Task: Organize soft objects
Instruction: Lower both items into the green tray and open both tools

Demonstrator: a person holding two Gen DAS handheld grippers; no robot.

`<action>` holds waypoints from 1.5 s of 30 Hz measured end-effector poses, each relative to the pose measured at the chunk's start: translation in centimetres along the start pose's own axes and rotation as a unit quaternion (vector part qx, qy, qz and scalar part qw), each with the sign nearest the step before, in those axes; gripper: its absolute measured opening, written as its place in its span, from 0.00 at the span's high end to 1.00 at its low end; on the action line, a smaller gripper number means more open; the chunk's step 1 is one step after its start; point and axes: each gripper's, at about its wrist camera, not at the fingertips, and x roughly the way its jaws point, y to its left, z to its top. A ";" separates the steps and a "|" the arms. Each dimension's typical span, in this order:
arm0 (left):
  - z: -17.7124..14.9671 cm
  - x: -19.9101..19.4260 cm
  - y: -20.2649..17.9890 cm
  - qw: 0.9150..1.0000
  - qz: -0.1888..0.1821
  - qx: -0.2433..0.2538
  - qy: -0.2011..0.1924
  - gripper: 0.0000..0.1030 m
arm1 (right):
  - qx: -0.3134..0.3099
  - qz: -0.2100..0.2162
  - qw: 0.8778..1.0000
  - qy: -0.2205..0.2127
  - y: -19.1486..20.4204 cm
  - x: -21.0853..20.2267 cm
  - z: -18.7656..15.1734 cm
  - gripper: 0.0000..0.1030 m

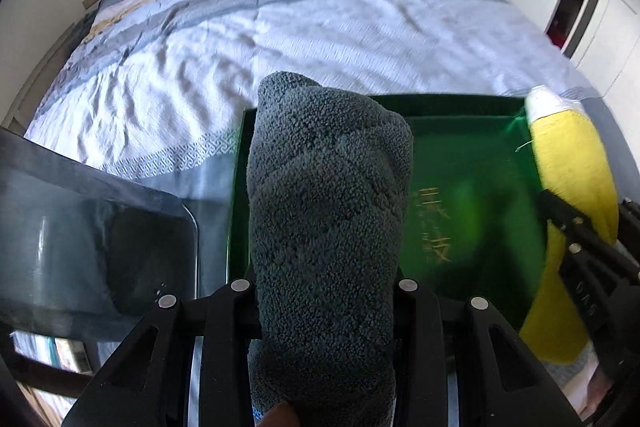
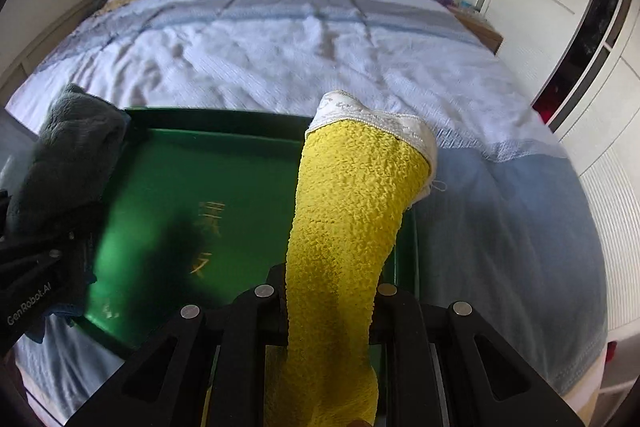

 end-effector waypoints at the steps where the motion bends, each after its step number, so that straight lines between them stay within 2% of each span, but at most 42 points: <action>1: 0.3 0.3 -0.2 1.000 0.003 0.000 0.001 0.71 | -0.002 -0.001 1.000 0.004 0.1 0.4 0.0 0.84; 8: 0.5 2.0 -0.4 1.000 0.011 0.003 0.011 0.70 | -0.015 -0.006 1.000 0.020 0.6 3.5 1.3 0.83; 11: 0.9 2.7 -0.2 1.000 0.013 0.006 0.011 0.67 | -0.007 0.003 1.000 0.019 0.4 3.7 0.7 0.81; 14: 0.9 3.2 -0.1 1.000 0.010 0.010 0.013 0.66 | 0.002 0.006 1.000 0.023 0.1 4.2 0.5 0.77; 16: 0.9 3.4 0.0 1.000 0.010 0.013 0.015 0.65 | 0.005 0.010 1.000 0.025 0.0 4.3 0.3 0.71; 20: 1.0 3.6 0.1 1.000 0.005 0.010 0.014 0.58 | 0.008 0.013 1.000 0.021 -0.1 4.3 0.3 0.63; 21: 0.9 3.5 0.1 1.000 0.006 0.011 0.011 0.56 | 0.010 0.013 1.000 0.020 -0.1 4.2 0.2 0.59; 23: 0.9 3.4 0.0 1.000 0.005 0.013 0.008 0.47 | 0.011 0.015 1.000 0.015 -0.1 3.9 0.3 0.55; 25: 1.0 3.1 0.1 1.000 0.005 0.010 0.000 0.41 | 0.011 0.013 1.000 0.009 -0.1 3.5 0.3 0.46; 27: 1.2 2.9 0.3 1.000 0.005 0.007 -0.005 0.40 | 0.011 0.013 1.000 0.005 -0.2 3.1 0.4 0.45; 30: 1.5 2.3 0.3 1.000 0.010 0.005 -0.019 0.31 | 0.015 0.013 1.000 -0.002 -0.4 2.5 0.4 0.39; 41: 1.8 0.1 -0.2 0.997 0.039 0.022 -0.067 0.26 | 0.037 0.015 0.998 -0.037 -1.1 -0.8 0.1 0.26; 45: 1.6 -1.3 -0.4 0.996 0.033 0.020 -0.083 0.26 | 0.051 0.005 0.997 -0.062 -2.0 -3.4 -0.5 0.22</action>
